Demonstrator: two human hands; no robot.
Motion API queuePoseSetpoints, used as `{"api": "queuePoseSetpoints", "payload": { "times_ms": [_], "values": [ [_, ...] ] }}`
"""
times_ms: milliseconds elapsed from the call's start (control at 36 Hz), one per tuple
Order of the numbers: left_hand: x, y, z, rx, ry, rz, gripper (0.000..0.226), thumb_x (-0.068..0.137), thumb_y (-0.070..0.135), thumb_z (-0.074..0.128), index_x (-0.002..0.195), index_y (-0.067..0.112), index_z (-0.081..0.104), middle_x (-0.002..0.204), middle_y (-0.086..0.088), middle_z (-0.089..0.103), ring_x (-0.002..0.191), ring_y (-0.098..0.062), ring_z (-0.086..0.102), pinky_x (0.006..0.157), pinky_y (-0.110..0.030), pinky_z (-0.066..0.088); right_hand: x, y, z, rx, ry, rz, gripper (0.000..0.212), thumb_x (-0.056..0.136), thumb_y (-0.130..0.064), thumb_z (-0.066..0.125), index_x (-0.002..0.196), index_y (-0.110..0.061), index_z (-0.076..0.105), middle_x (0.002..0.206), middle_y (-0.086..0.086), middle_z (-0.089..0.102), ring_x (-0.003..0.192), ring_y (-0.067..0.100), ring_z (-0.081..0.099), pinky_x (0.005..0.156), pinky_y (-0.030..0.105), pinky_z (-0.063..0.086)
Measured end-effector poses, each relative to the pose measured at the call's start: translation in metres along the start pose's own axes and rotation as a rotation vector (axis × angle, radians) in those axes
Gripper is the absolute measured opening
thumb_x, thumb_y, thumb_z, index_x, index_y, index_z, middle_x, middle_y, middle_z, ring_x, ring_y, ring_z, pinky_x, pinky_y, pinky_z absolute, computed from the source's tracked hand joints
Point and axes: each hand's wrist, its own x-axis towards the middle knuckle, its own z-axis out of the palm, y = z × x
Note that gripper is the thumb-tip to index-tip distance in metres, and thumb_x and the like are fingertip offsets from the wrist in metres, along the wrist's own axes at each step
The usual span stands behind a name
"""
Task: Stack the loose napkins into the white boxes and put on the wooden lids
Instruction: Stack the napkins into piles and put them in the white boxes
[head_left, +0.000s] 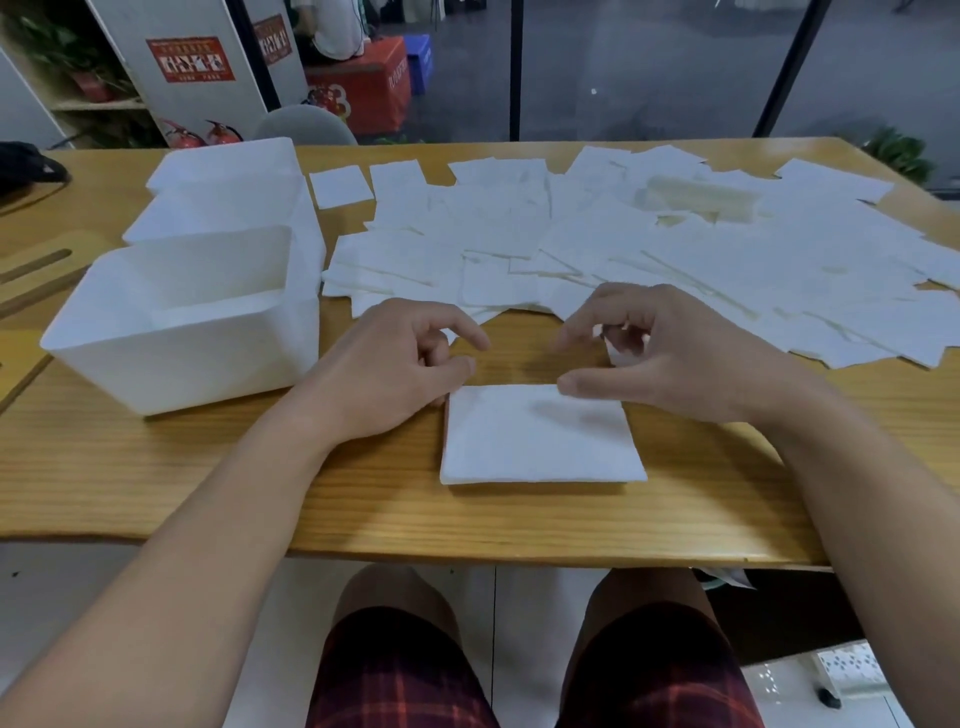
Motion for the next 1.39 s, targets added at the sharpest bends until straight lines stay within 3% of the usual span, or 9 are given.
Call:
{"api": "queuePoseSetpoints", "payload": {
  "times_ms": [111,222,306,472,667,833,1000,1250,1389],
  "values": [
    [0.004,-0.006,0.003,0.053,0.117,0.018,0.014,0.103,0.024,0.072,0.102,0.036,0.078,0.067,0.005,0.07,0.062,-0.008,0.06,0.067,-0.008,0.041,-0.004,-0.01,0.006,-0.095,-0.275,-0.043,0.053,0.08,-0.061,0.087,0.128,-0.051,0.067,0.141,-0.029,0.051,0.13,0.0,0.051,0.104,0.029,0.043],
    [0.01,-0.01,0.009,0.059,0.244,0.035,0.01,0.101,0.028,0.074,0.096,0.036,0.079,0.075,0.013,0.07,0.072,-0.01,0.064,0.066,-0.01,0.044,-0.002,-0.011,0.016,-0.169,-0.31,-0.068,0.061,0.078,-0.067,0.087,0.133,-0.06,0.061,0.143,-0.041,0.043,0.138,-0.011,0.039,0.115,0.029,0.037],
    [0.022,-0.012,0.01,0.081,0.309,0.052,0.005,0.098,0.03,0.078,0.099,0.035,0.08,0.085,0.017,0.072,0.083,-0.01,0.067,0.07,-0.012,0.048,0.0,-0.008,0.015,-0.182,-0.274,-0.064,0.061,0.079,-0.068,0.086,0.133,-0.062,0.06,0.143,-0.042,0.042,0.137,-0.014,0.038,0.114,0.026,0.036],
    [0.06,-0.019,0.009,0.325,0.204,0.127,0.025,0.097,0.042,0.08,0.12,0.031,0.077,0.117,0.018,0.069,0.103,-0.003,0.06,0.093,-0.024,0.043,0.015,-0.002,0.017,-0.191,-0.214,-0.078,0.06,0.083,-0.066,0.084,0.137,-0.059,0.06,0.141,-0.042,0.044,0.135,-0.017,0.036,0.108,0.018,0.034],
    [0.088,-0.02,0.009,0.41,0.175,0.185,0.016,0.098,0.041,0.078,0.107,0.029,0.081,0.109,0.013,0.074,0.105,-0.012,0.058,0.092,-0.036,0.049,0.034,0.004,0.011,-0.207,-0.104,-0.105,0.055,0.081,-0.059,0.089,0.131,-0.051,0.068,0.136,-0.032,0.056,0.133,-0.008,0.047,0.107,0.018,0.038],
    [0.094,-0.022,0.007,0.47,0.152,0.24,0.014,0.103,0.035,0.071,0.098,0.029,0.083,0.097,0.015,0.075,0.097,-0.012,0.059,0.085,-0.041,0.053,0.048,0.004,-0.002,-0.254,-0.191,-0.103,0.046,0.083,-0.066,0.084,0.125,-0.05,0.071,0.137,-0.033,0.057,0.13,-0.011,0.049,0.102,0.015,0.04],
    [0.098,-0.032,0.008,0.415,0.151,0.22,0.013,0.106,0.033,0.069,0.101,0.027,0.08,0.101,0.016,0.072,0.098,-0.009,0.057,0.089,-0.037,0.051,0.083,0.01,-0.018,-0.221,0.155,-0.099,0.021,0.09,-0.039,0.086,0.11,-0.035,0.079,0.096,-0.028,0.068,0.093,-0.008,0.06,0.075,0.008,0.044],
    [0.096,-0.039,0.001,0.215,0.177,0.095,0.014,0.107,0.03,0.066,0.103,0.032,0.08,0.1,0.022,0.074,0.098,0.002,0.065,0.083,-0.011,0.046,0.114,0.03,0.014,-0.5,0.185,-0.218,0.025,0.087,-0.043,0.085,0.107,-0.03,0.08,0.108,-0.013,0.066,0.095,0.006,0.054,0.084,0.029,0.045],
    [0.094,-0.035,0.004,0.191,0.211,0.074,0.014,0.107,0.028,0.066,0.104,0.03,0.079,0.1,0.021,0.074,0.098,-0.001,0.066,0.084,-0.011,0.047,0.12,0.032,0.024,-0.601,0.258,-0.301,0.011,0.097,-0.028,0.071,0.091,-0.028,0.079,0.097,-0.009,0.068,0.088,0.016,0.057,0.083,0.042,0.047]
  ]
}}
